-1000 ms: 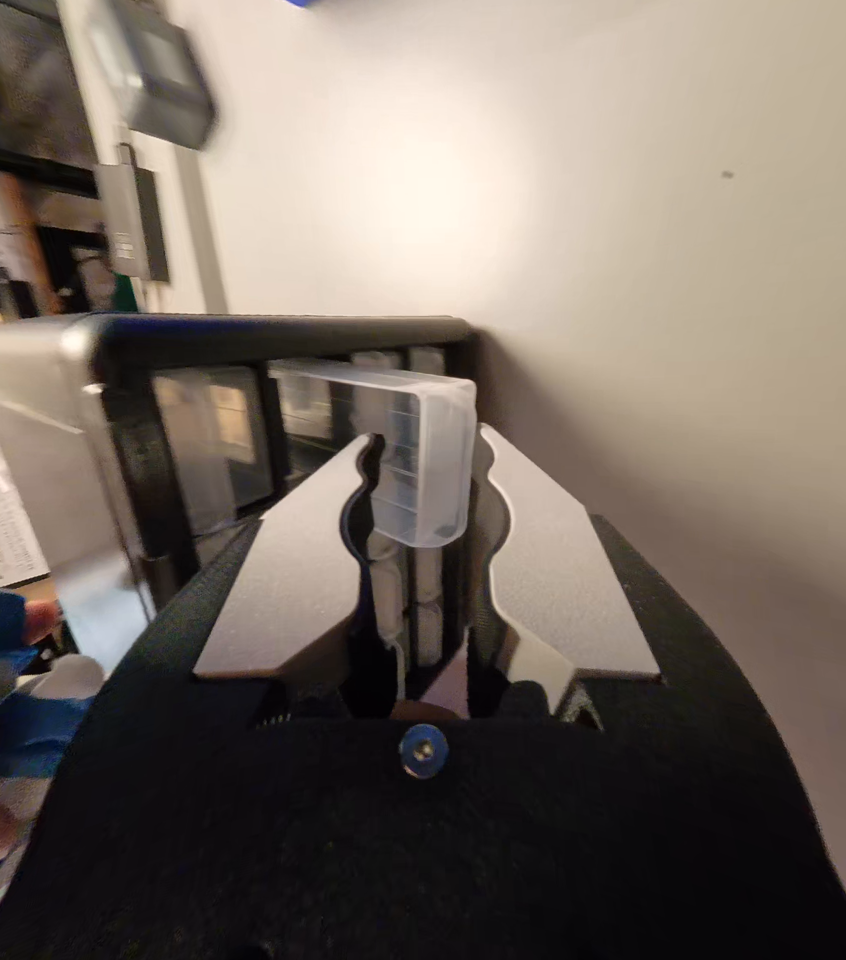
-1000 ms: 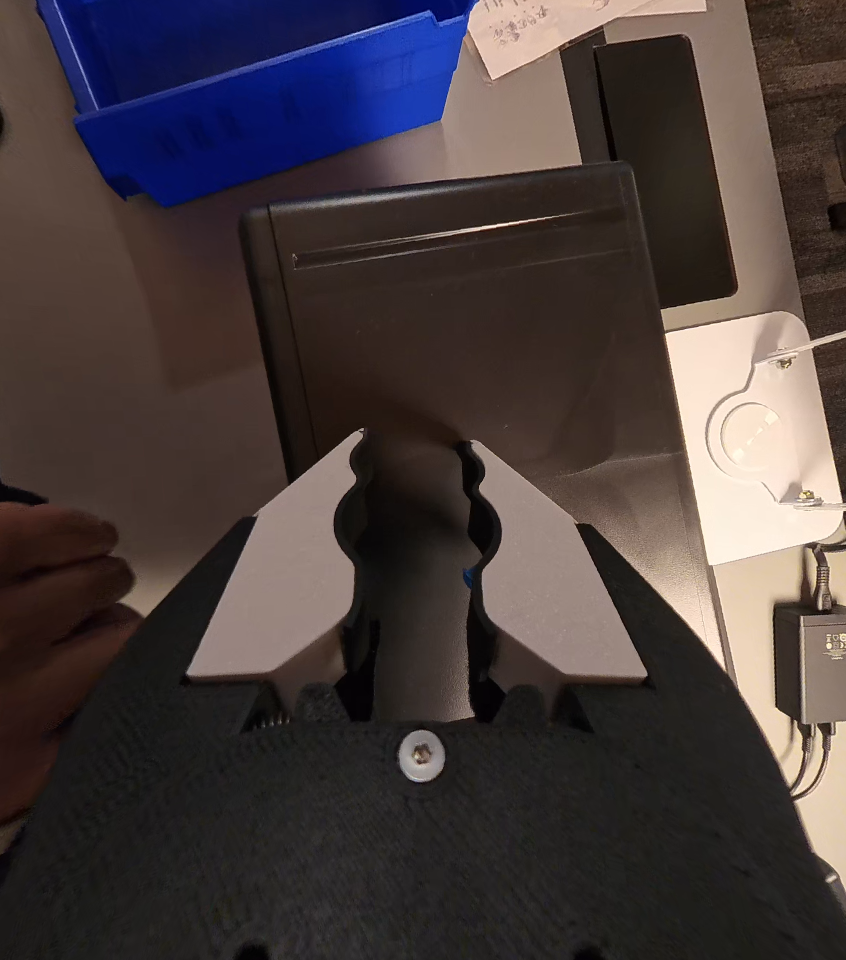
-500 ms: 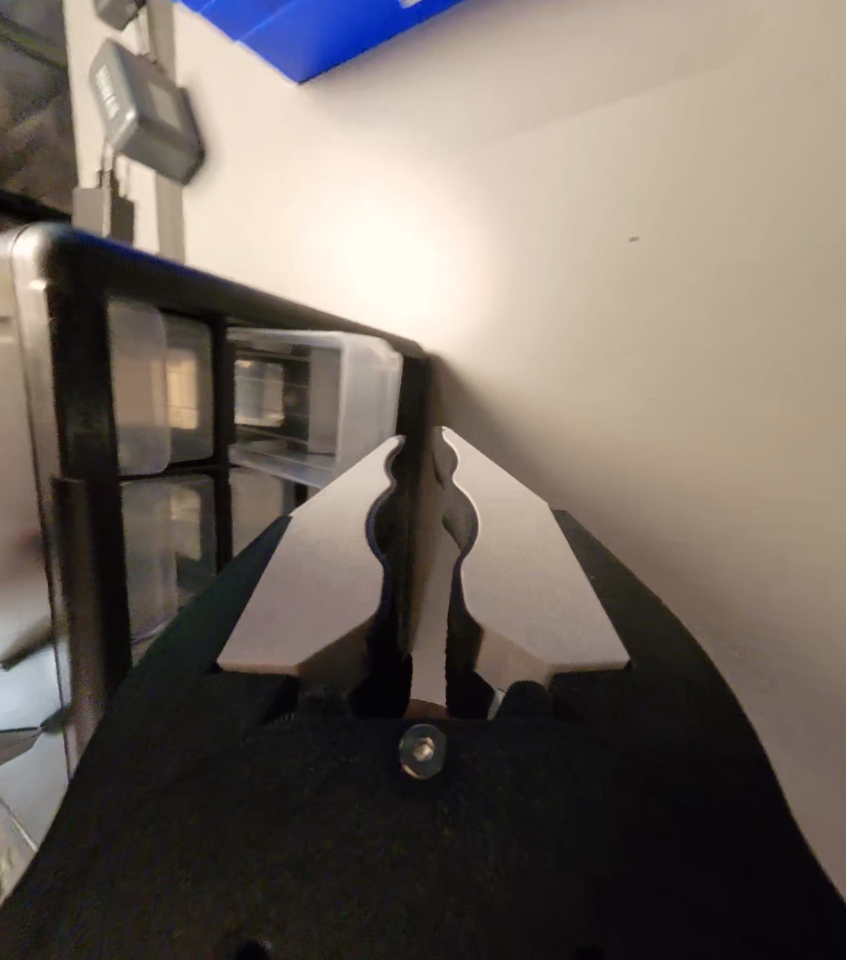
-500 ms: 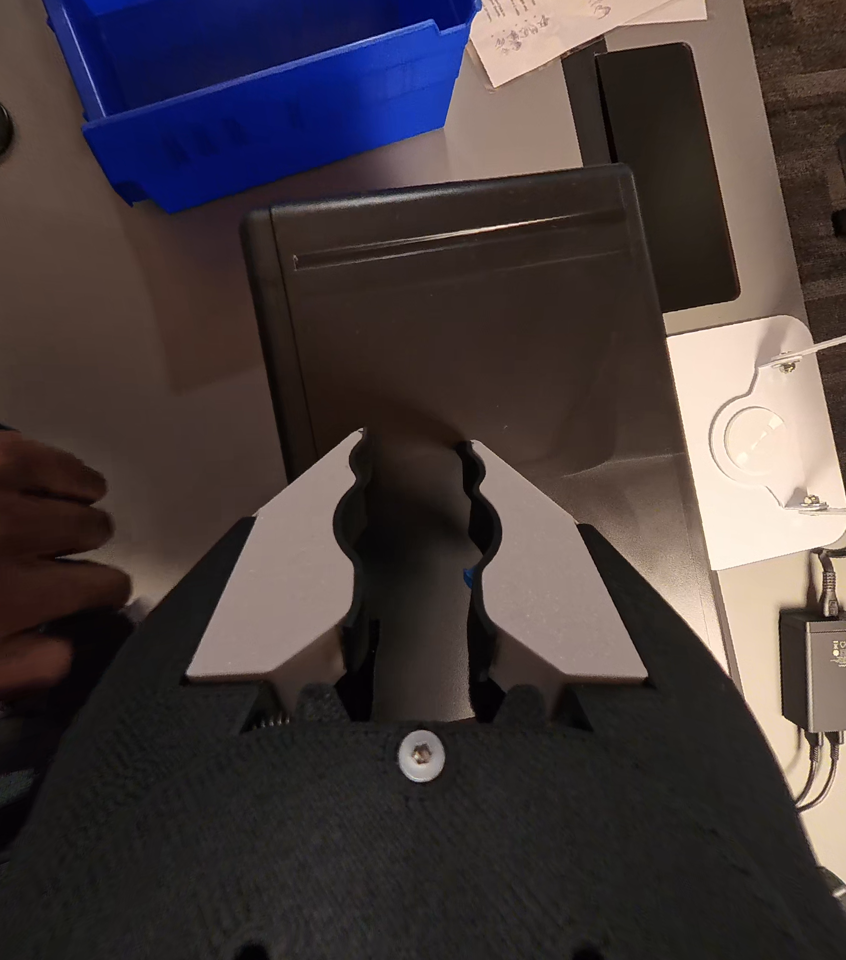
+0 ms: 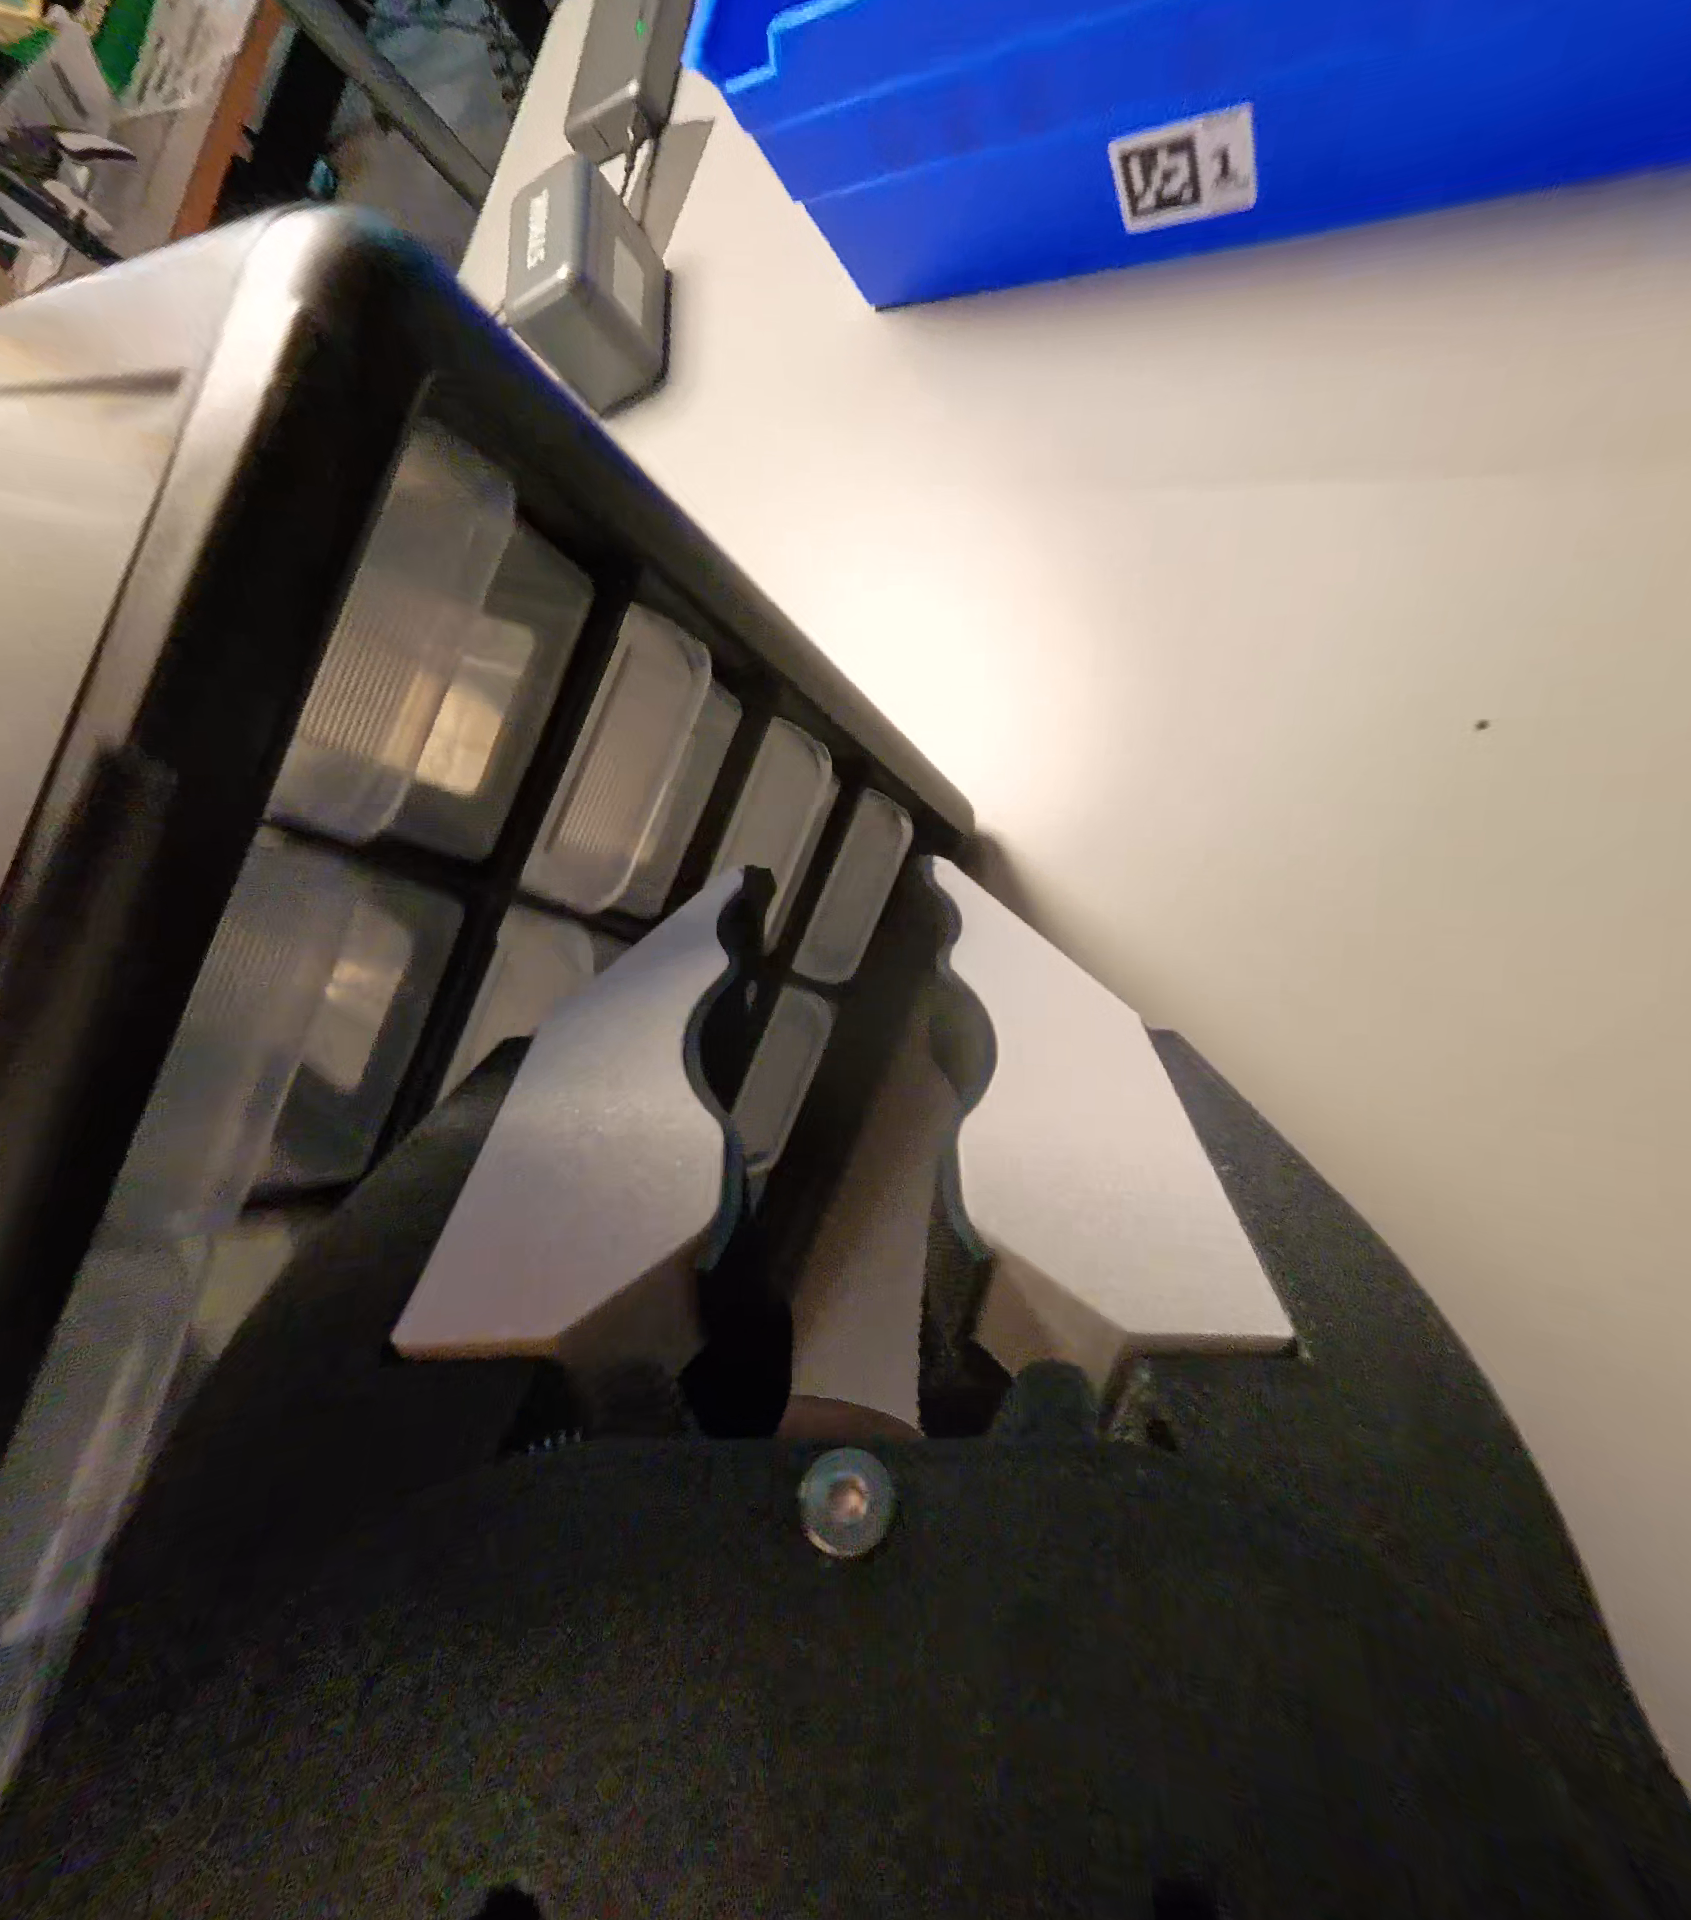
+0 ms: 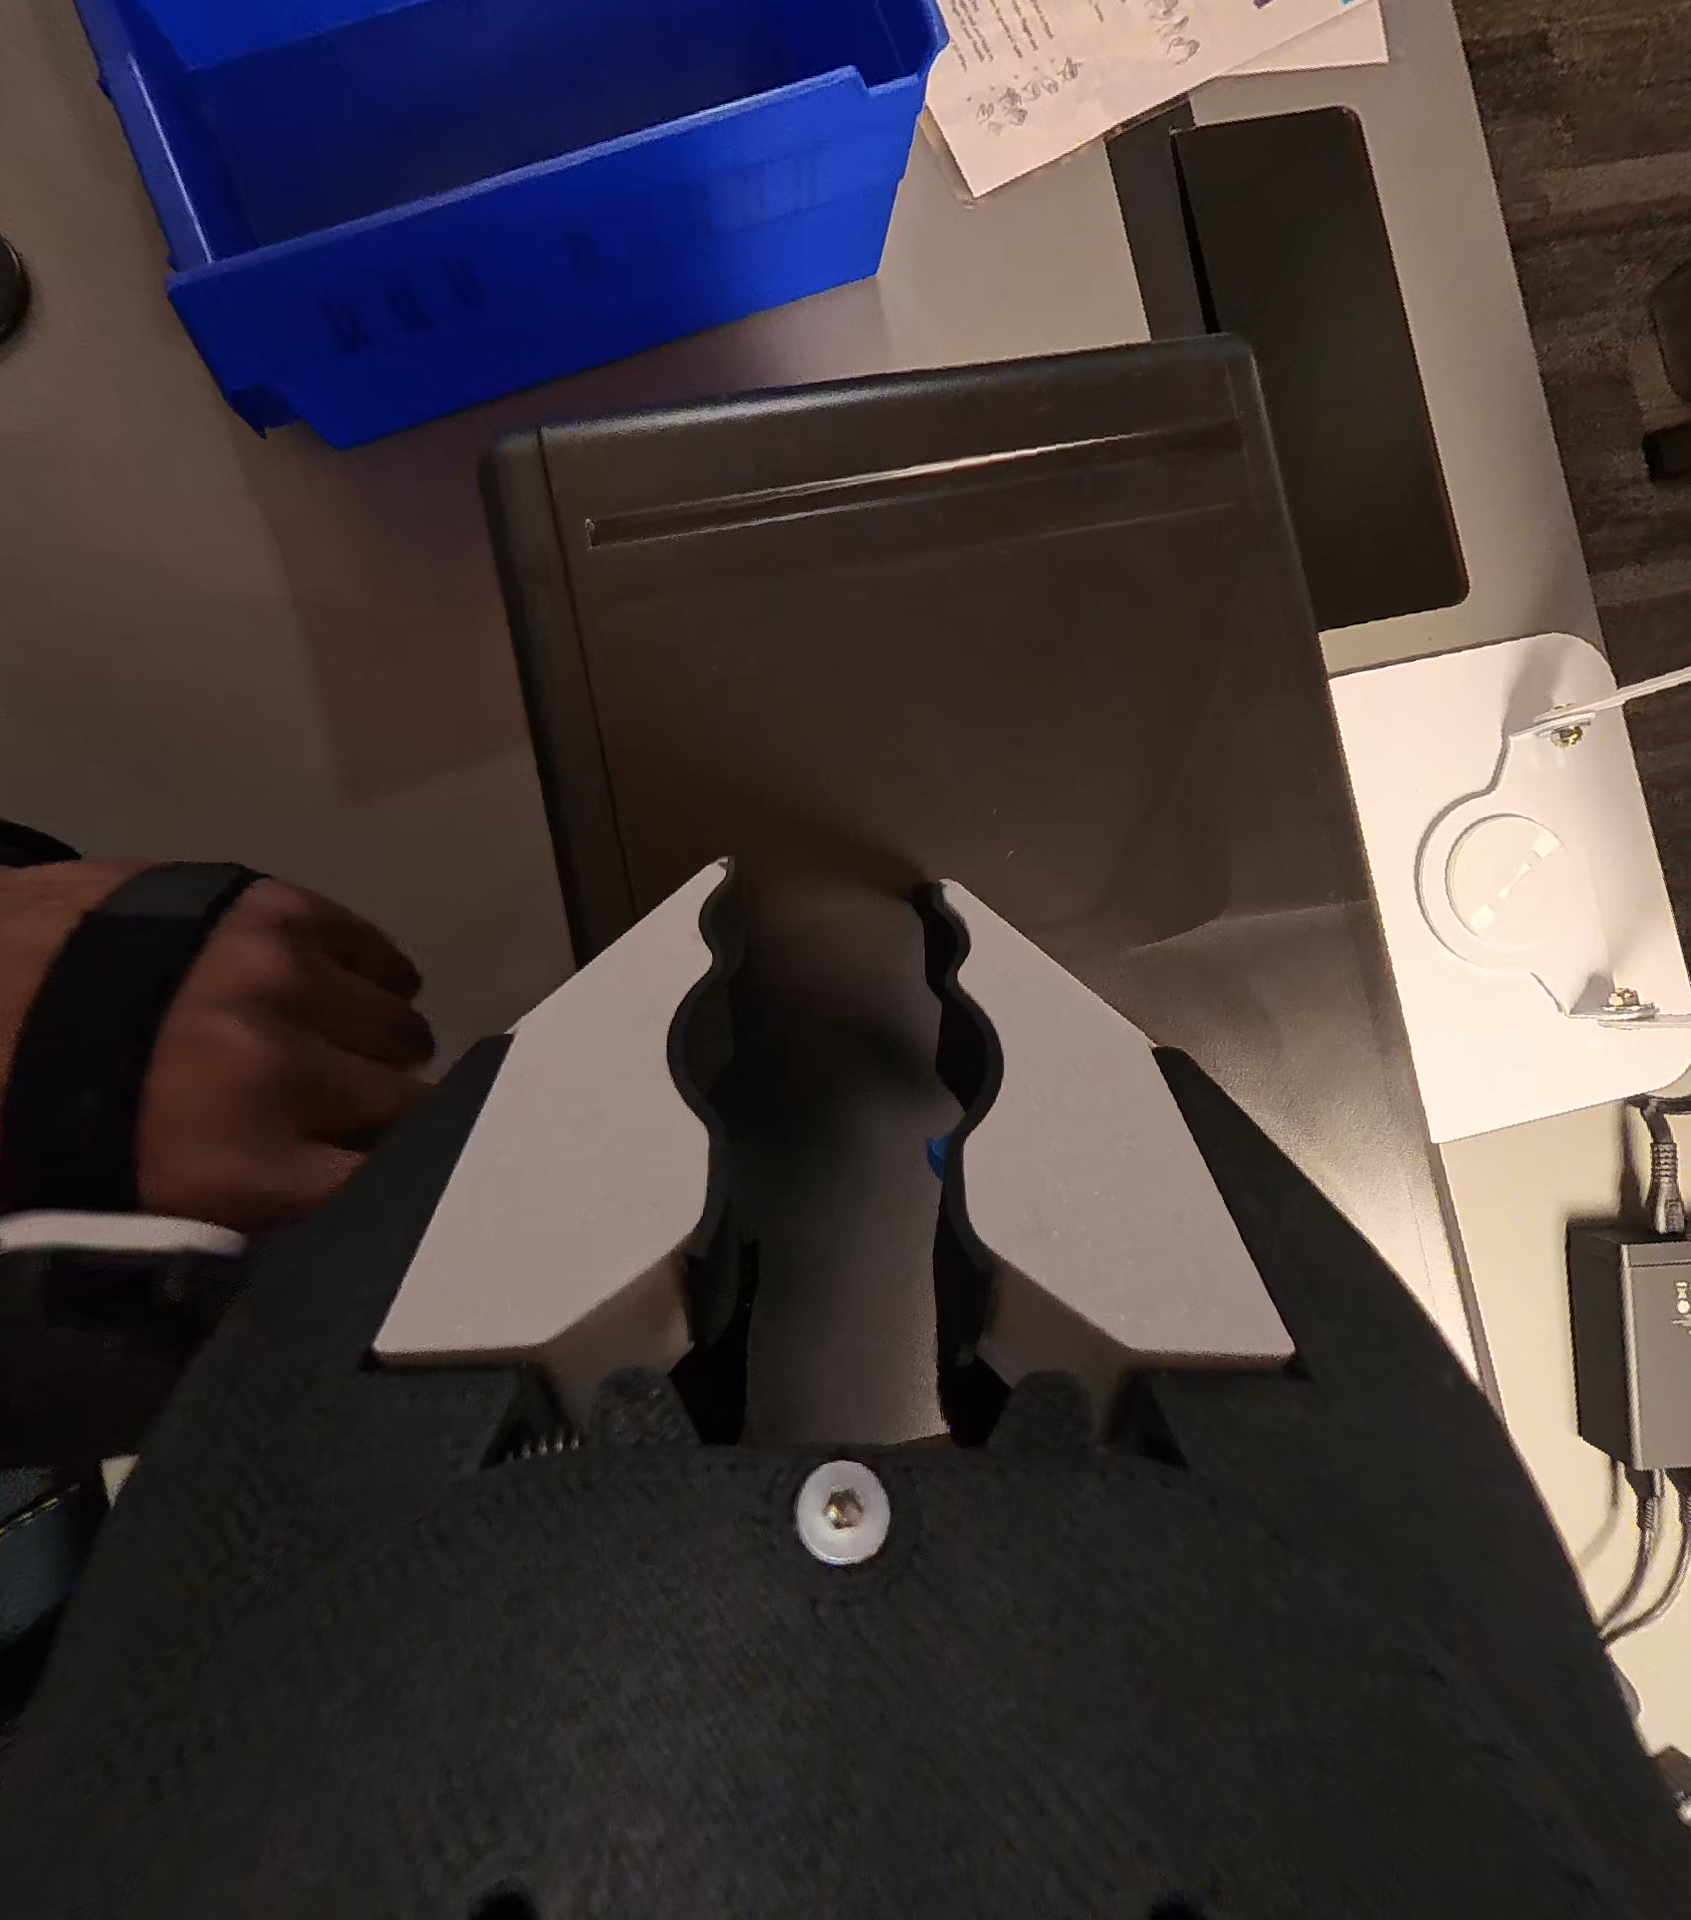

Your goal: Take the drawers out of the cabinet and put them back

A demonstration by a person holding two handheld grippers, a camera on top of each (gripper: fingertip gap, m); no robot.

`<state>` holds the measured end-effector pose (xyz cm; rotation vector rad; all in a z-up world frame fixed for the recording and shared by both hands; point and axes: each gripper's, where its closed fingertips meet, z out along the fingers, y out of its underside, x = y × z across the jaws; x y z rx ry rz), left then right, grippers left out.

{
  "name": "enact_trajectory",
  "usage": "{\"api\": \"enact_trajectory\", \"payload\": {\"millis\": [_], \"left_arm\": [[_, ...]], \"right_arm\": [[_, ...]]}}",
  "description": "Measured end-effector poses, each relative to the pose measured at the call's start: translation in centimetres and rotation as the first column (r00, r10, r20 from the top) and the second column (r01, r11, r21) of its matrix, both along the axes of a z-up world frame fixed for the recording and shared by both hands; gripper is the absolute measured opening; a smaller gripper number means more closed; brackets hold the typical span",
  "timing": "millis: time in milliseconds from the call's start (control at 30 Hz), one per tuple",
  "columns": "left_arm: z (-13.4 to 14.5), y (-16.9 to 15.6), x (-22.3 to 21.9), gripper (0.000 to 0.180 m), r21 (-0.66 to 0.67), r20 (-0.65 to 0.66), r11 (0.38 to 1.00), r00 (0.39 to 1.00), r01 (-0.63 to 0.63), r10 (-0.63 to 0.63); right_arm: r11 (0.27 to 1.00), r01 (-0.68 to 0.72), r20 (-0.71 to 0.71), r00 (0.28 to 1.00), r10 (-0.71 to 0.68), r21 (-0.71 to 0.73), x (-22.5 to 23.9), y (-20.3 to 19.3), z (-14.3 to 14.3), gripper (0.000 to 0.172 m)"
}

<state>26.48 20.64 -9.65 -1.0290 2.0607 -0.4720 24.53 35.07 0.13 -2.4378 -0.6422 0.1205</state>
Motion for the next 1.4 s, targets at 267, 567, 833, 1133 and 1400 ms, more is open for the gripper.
{"api": "enact_trajectory", "payload": {"millis": [267,567,833,1133,1400], "left_arm": [[2.6,4.6,-8.5,0.039,-0.303,0.16,0.94,0.964,-0.156,0.212],[0.4,9.9,-18.9,0.046,-0.491,0.246,0.815,0.849,-0.307,0.468],[-0.4,11.4,-22.5,0.046,-0.541,0.3,0.779,0.793,-0.318,0.531],[-0.8,11.4,-22.1,0.045,-0.545,0.346,0.782,0.769,-0.301,0.537],[0.8,16.3,-17.4,0.045,-0.667,0.377,0.664,0.616,-0.337,0.692]], "right_arm": [[0.999,0.009,-0.032,0.999,-0.008,0.047,0.0,0.0,0.1,0.037],[0.948,0.078,-0.045,0.997,-0.068,0.309,-1.0,-0.8,2.0,0.076],[0.799,0.244,-0.17,0.969,-0.179,0.55,0.2,-8.0,6.0,0.085],[0.649,0.496,-0.232,0.861,-0.452,0.577,6.7,-17.5,-2.2,0.079],[0.524,0.7,-0.407,0.711,-0.573,0.486,11.6,-19.3,-8.9,0.078]]}}
